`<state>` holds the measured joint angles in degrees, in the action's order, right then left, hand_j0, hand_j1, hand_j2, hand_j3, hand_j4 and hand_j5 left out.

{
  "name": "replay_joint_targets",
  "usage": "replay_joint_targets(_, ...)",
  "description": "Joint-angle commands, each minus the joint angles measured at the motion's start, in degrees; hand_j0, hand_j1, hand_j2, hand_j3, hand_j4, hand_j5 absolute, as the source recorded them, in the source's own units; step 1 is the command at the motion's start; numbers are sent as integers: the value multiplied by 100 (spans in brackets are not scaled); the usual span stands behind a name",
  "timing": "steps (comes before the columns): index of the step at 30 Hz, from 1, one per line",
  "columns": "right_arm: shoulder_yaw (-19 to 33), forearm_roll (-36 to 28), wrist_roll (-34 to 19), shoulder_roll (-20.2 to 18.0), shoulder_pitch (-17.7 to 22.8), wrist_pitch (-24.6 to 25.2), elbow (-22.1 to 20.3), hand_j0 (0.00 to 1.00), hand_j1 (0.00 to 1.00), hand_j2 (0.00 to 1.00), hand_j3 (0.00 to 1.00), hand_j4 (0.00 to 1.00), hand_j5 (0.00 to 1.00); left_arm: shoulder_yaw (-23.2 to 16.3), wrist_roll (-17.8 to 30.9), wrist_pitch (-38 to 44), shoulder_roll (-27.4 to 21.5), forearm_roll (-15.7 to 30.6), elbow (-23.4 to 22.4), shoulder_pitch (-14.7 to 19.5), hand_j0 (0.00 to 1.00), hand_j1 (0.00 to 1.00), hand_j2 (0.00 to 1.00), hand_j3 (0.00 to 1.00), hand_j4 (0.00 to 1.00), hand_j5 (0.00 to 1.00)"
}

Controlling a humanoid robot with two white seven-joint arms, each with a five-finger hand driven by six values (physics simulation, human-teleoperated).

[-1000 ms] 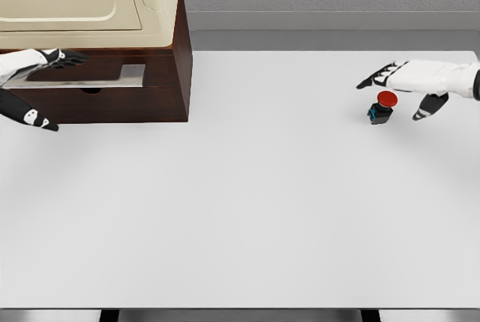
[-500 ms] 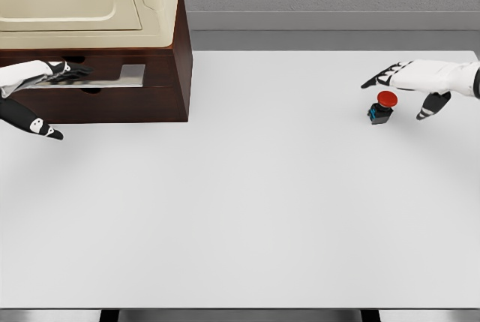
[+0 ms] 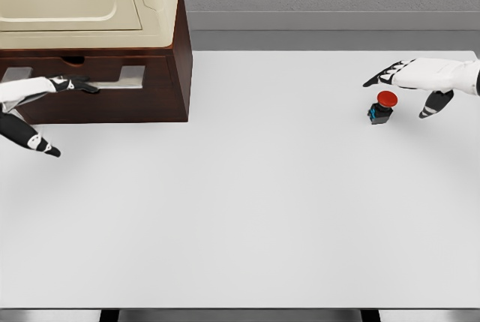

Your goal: Open the cabinet drawer with left arm, and place a switch into the drawer with right arm

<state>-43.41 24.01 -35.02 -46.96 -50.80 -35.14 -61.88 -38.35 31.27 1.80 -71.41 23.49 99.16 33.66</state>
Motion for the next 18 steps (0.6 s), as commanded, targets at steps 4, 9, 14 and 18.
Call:
replay_joint_targets(4,8,-28,2,-33,0,14,-8,100,100,100,100,100,100,-103,239,-162,-180,-231,50,0,100,100,100,100,100,100)
replay_joint_targets(9,-133,-37,2,-15,-9,14,0,100,100,100,100,100,100,-208,373,-452,-365,-222,68,0,100,100,100,100,100,100)
replay_joint_targets(14,-124,-28,2,-15,-70,14,-8,100,100,100,100,100,100,-252,373,-663,-549,-90,77,-9,100,100,100,100,100,100)
replay_joint_targets(18,-124,-28,2,-15,-79,14,0,100,100,100,100,100,100,-287,373,-953,-699,-37,68,-9,100,100,100,100,100,100)
